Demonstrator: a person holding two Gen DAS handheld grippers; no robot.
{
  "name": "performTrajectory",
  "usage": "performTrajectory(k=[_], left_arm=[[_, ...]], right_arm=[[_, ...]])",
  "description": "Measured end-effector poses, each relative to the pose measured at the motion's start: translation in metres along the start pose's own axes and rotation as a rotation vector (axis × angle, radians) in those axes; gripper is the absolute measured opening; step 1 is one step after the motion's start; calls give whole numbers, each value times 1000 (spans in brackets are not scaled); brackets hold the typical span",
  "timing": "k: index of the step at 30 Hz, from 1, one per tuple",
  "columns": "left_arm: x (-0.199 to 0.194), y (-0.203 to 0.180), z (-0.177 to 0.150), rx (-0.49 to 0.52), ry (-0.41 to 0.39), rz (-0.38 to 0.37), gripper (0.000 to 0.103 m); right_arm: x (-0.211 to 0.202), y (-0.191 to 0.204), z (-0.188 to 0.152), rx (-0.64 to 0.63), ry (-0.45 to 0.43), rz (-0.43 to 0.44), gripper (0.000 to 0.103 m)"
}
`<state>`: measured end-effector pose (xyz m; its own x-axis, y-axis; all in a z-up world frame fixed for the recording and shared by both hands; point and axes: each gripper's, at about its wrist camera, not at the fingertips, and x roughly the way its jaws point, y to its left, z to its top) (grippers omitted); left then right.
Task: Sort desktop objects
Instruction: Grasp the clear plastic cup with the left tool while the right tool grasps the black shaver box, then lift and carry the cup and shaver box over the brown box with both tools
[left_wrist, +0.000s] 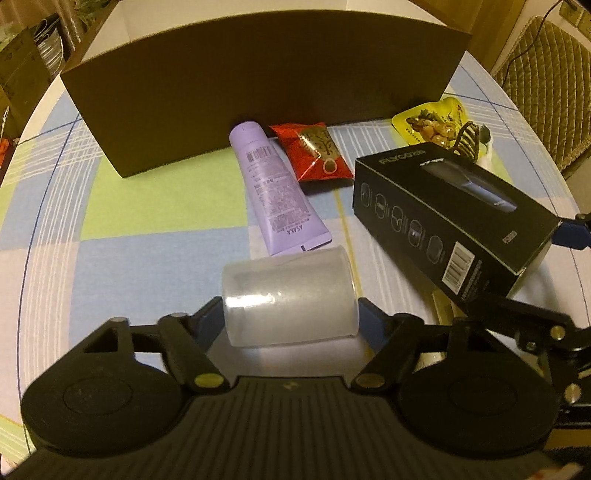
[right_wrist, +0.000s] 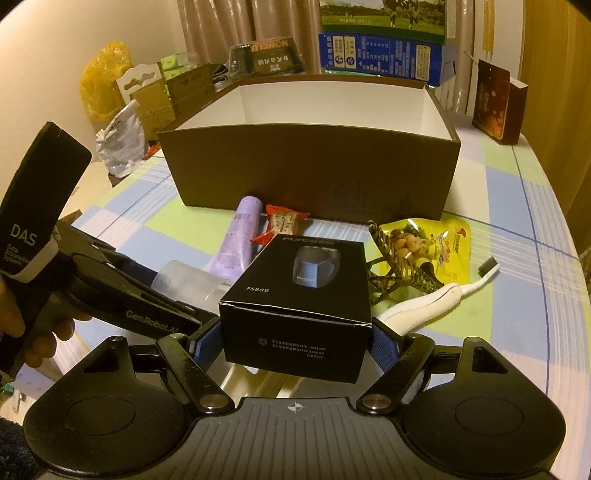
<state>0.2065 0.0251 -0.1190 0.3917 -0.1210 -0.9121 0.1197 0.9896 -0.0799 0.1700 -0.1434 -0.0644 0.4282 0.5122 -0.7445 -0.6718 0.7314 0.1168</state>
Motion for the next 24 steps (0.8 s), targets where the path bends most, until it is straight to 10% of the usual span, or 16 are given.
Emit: performTrajectory(k=[24], left_arm=[[-42,22,-6,-35,-110,45,70]], right_arm=[[-11,4,23,-34,-115,-8,77]])
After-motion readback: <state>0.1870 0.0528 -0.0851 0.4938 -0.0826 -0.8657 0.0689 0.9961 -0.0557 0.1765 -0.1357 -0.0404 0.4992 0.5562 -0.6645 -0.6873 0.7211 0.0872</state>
